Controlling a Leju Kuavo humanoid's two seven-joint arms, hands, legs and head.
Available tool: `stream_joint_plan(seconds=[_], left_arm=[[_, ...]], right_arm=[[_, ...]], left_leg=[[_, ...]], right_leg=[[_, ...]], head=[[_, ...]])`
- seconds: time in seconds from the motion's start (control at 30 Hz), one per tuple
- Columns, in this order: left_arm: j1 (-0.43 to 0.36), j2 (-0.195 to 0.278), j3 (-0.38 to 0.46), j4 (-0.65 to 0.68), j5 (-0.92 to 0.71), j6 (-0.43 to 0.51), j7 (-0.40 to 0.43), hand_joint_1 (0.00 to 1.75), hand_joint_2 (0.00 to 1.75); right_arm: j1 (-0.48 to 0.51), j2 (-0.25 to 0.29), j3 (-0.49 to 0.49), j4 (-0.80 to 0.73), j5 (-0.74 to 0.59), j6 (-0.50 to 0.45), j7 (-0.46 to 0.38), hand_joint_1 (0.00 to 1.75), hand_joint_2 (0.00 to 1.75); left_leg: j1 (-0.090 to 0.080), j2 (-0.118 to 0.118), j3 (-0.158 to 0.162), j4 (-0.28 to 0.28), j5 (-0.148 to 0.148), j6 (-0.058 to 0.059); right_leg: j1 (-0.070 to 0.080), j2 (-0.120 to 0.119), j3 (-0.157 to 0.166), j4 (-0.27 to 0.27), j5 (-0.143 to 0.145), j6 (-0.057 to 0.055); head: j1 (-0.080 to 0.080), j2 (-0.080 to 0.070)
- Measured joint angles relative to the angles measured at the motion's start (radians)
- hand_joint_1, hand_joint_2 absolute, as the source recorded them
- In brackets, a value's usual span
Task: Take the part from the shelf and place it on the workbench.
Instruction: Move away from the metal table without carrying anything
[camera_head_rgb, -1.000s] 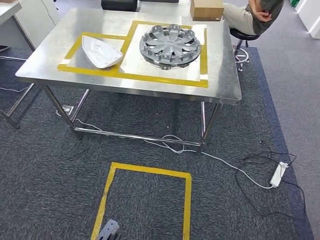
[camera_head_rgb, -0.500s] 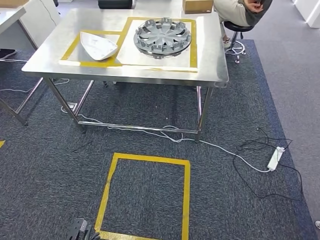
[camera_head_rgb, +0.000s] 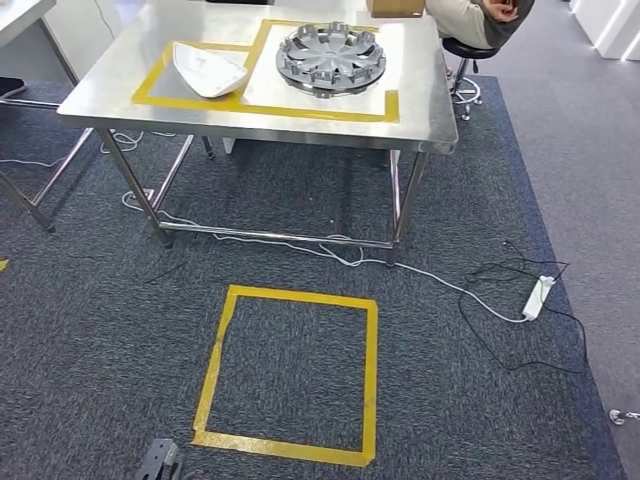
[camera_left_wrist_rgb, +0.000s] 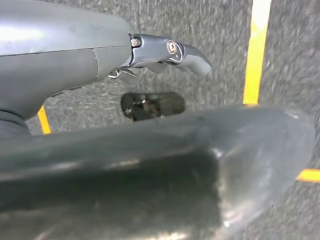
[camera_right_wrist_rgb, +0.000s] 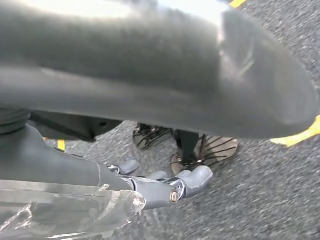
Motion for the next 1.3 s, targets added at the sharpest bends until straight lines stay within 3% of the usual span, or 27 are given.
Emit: stream_joint_plan(seconds=[0.07,0.1,0.13,0.2,0.27,0.3,0.37,0.43,0.5,0.53,0.57,0.6,0.63,0.67,0.73,0.8,0.87,0.9,0.97,1.03,1.1,1.13,1.17,1.23,1.3], left_arm=[[0.000,-0.004,0.000,0.000,-0.001,0.002,-0.001,0.00,0.00],[0.000,-0.005,0.000,0.000,0.000,0.001,-0.002,0.00,0.00],[0.000,-0.005,0.000,0.000,0.000,0.000,-0.002,0.00,0.00],[0.000,-0.006,0.000,0.000,0.000,-0.001,-0.001,0.00,0.00],[0.000,-0.006,0.000,0.000,-0.002,-0.002,0.007,0.00,0.00],[-0.001,-0.006,0.000,0.000,-0.003,-0.002,0.012,0.00,0.00],[-0.003,-0.007,-0.001,0.000,-0.004,-0.002,0.017,0.00,0.00],[-0.004,-0.008,-0.002,0.000,-0.002,0.002,0.013,0.00,0.00],[0.000,-0.008,-0.002,0.000,0.000,0.004,0.008,0.00,0.00],[0.003,-0.009,-0.002,0.000,0.000,0.003,0.008,0.00,0.00],[0.005,-0.009,-0.002,0.000,0.000,-0.001,0.005,0.00,0.00],[0.008,-0.010,-0.002,0.000,0.000,-0.005,0.001,0.00,0.00],[0.009,-0.010,-0.002,0.000,0.001,-0.009,-0.005,0.00,0.00],[0.009,-0.010,-0.002,0.000,0.001,-0.012,-0.011,0.00,0.00],[0.010,-0.010,-0.002,0.000,0.001,-0.013,-0.019,0.00,0.00],[0.009,-0.011,-0.003,0.000,0.000,-0.013,-0.022,0.00,0.00],[0.008,-0.014,-0.003,0.000,-0.002,-0.013,-0.023,0.00,0.00],[0.008,-0.014,-0.004,0.000,-0.003,-0.013,-0.023,0.00,0.00],[0.008,-0.014,-0.005,0.000,-0.006,-0.014,-0.023,0.00,0.00],[0.012,-0.014,-0.005,0.000,-0.010,-0.015,-0.023,0.00,0.00],[0.015,-0.014,-0.005,0.000,-0.013,-0.014,-0.023,0.00,0.00],[0.015,-0.014,-0.005,0.000,-0.015,-0.014,-0.025,0.00,0.00],[0.014,-0.014,-0.006,0.000,-0.016,-0.013,-0.029,0.00,0.00],[0.014,-0.014,-0.007,0.000,-0.020,-0.011,-0.040,0.00,0.00],[0.013,-0.014,-0.007,0.000,-0.023,-0.011,-0.050,0.00,0.00]], right_arm=[[-0.001,-0.002,0.002,0.000,0.003,-0.007,0.000,0.00,0.00],[0.000,-0.003,0.004,0.000,0.003,-0.008,-0.001,0.00,0.00],[0.000,-0.004,0.005,0.000,0.002,-0.007,-0.002,0.00,0.00],[-0.002,-0.007,0.007,0.000,-0.001,0.002,-0.007,0.00,0.00],[-0.009,-0.008,0.009,0.001,-0.003,0.010,-0.013,0.00,0.00],[-0.012,-0.009,0.010,0.002,-0.003,0.010,-0.015,0.00,0.00],[-0.011,-0.010,0.012,0.003,-0.003,-0.008,-0.019,0.00,0.00],[-0.009,-0.012,0.013,0.003,-0.003,-0.041,-0.028,0.00,0.00],[-0.011,-0.013,0.013,0.003,-0.005,-0.061,-0.041,0.00,0.00],[-0.013,-0.014,0.013,0.003,-0.006,-0.065,-0.048,0.00,0.00],[-0.013,-0.015,0.013,0.003,-0.008,-0.067,-0.053,0.00,0.00],[-0.012,-0.016,0.012,0.003,-0.010,-0.069,-0.057,0.00,0.00],[-0.010,-0.017,0.012,0.003,-0.012,-0.069,-0.061,0.00,0.00],[-0.009,-0.018,0.012,0.003,-0.014,-0.069,-0.064,0.00,0.00],[-0.009,-0.019,0.012,0.003,-0.017,-0.067,-0.069,0.00,0.00],[-0.012,-0.019,0.011,0.003,-0.018,-0.065,-0.071,0.00,0.00],[-0.008,-0.021,0.011,0.002,-0.021,-0.059,-0.073,0.00,0.00],[-0.004,-0.022,0.011,0.002,-0.024,-0.054,-0.074,0.00,0.00],[-0.002,-0.025,0.011,0.002,-0.027,-0.044,-0.076,0.00,0.00],[-0.007,-0.026,0.011,0.003,-0.029,-0.035,-0.076,0.00,0.00],[-0.009,-0.026,0.011,0.003,-0.035,-0.024,-0.076,0.00,0.00],[-0.008,-0.026,0.010,0.003,-0.038,-0.018,-0.074,0.00,0.00],[-0.006,-0.026,0.010,0.003,-0.042,-0.014,-0.073,0.00,0.00],[-0.006,-0.026,0.010,0.003,-0.045,-0.007,-0.068,0.00,0.00],[-0.009,-0.025,0.010,0.004,-0.046,0.000,-0.066,0.00,0.00]], left_leg=[[0.000,0.014,-0.014,0.000,0.012,0.001],[0.000,0.022,-0.020,0.001,0.017,0.000],[0.000,0.030,-0.024,0.001,0.021,-0.002],[-0.001,0.047,-0.026,0.001,0.026,-0.008],[-0.006,0.064,-0.026,0.004,0.028,-0.016],[-0.009,0.072,-0.027,0.005,0.029,-0.022],[-0.010,0.085,-0.030,0.007,0.030,-0.033],[-0.007,0.056,-0.043,0.034,0.004,-0.044],[-0.006,0.006,-0.093,0.143,-0.064,-0.049],[-0.006,-0.007,-0.128,0.217,-0.099,-0.049],[-0.006,-0.013,-0.158,0.279,-0.120,-0.048],[-0.006,-0.016,-0.175,0.310,-0.122,-0.045],[-0.006,-0.018,-0.173,0.303,-0.103,-0.043],[-0.006,-0.024,-0.153,0.259,-0.069,-0.039],[-0.003,-0.068,-0.088,0.124,0.001,-0.033],[0.001,-0.107,-0.052,0.041,0.023,-0.028],[0.002,-0.097,-0.053,0.031,0.021,-0.020],[0.003,-0.086,-0.054,0.030,0.024,-0.014],[0.006,-0.059,-0.055,0.028,0.029,-0.003],[0.003,-0.029,-0.056,0.028,0.030,0.000],[0.002,0.001,-0.056,0.028,0.029,0.000],[0.002,0.015,-0.056,0.029,0.029,-0.001],[0.002,0.027,-0.054,0.029,0.027,-0.003],[0.001,0.047,-0.049,0.029,0.023,-0.011],[-0.004,0.066,-0.045,0.030,0.018,-0.021]], right_leg=[[-0.003,-0.001,-0.033,0.121,-0.062,0.009],[-0.005,-0.002,-0.025,0.136,-0.069,0.011],[-0.006,-0.006,0.005,0.109,-0.059,0.011],[-0.006,-0.037,0.108,-0.030,-0.019,0.009],[-0.002,-0.070,0.179,-0.141,0.001,-0.003],[0.001,-0.076,0.187,-0.160,0.001,-0.011],[0.003,-0.056,0.177,-0.161,0.007,-0.029],[0.000,-0.037,0.170,-0.163,0.014,-0.044],[-0.001,-0.016,0.161,-0.165,0.023,-0.055],[-0.001,-0.003,0.155,-0.165,0.027,-0.058],[0.000,0.012,0.150,-0.164,0.030,-0.059],[0.001,0.027,0.146,-0.164,0.034,-0.059],[0.002,0.041,0.143,-0.164,0.037,-0.057],[0.002,0.055,0.142,-0.163,0.040,-0.055],[0.003,0.082,0.137,-0.158,0.044,-0.048],[0.005,0.106,0.124,-0.150,0.048,-0.040],[0.004,0.126,0.109,-0.148,0.055,-0.029],[0.004,0.120,0.103,-0.144,0.054,-0.023],[0.004,0.072,0.074,-0.089,0.017,-0.013],[0.000,0.017,0.017,0.040,-0.053,-0.001],[-0.006,-0.001,-0.025,0.143,-0.090,0.008],[-0.009,-0.005,-0.019,0.142,-0.082,0.011],[-0.011,-0.011,0.009,0.099,-0.058,0.012],[-0.010,-0.045,0.094,-0.044,-0.003,0.012],[-0.006,-0.068,0.139,-0.127,0.016,-0.002]], head=[[0.001,0.000],[0.001,0.000],[0.001,0.000],[0.002,0.000],[0.001,0.000],[0.001,0.000],[-0.001,0.000],[-0.003,0.000],[-0.006,0.000],[-0.006,0.000],[-0.006,0.000],[-0.007,0.000],[-0.007,0.000],[-0.007,0.000],[-0.007,0.000],[-0.007,0.000],[-0.007,0.000],[-0.006,0.000],[0.002,0.000],[0.009,0.000],[0.009,0.000],[0.009,0.000],[0.009,0.000],[0.010,0.000],[0.009,0.000]])
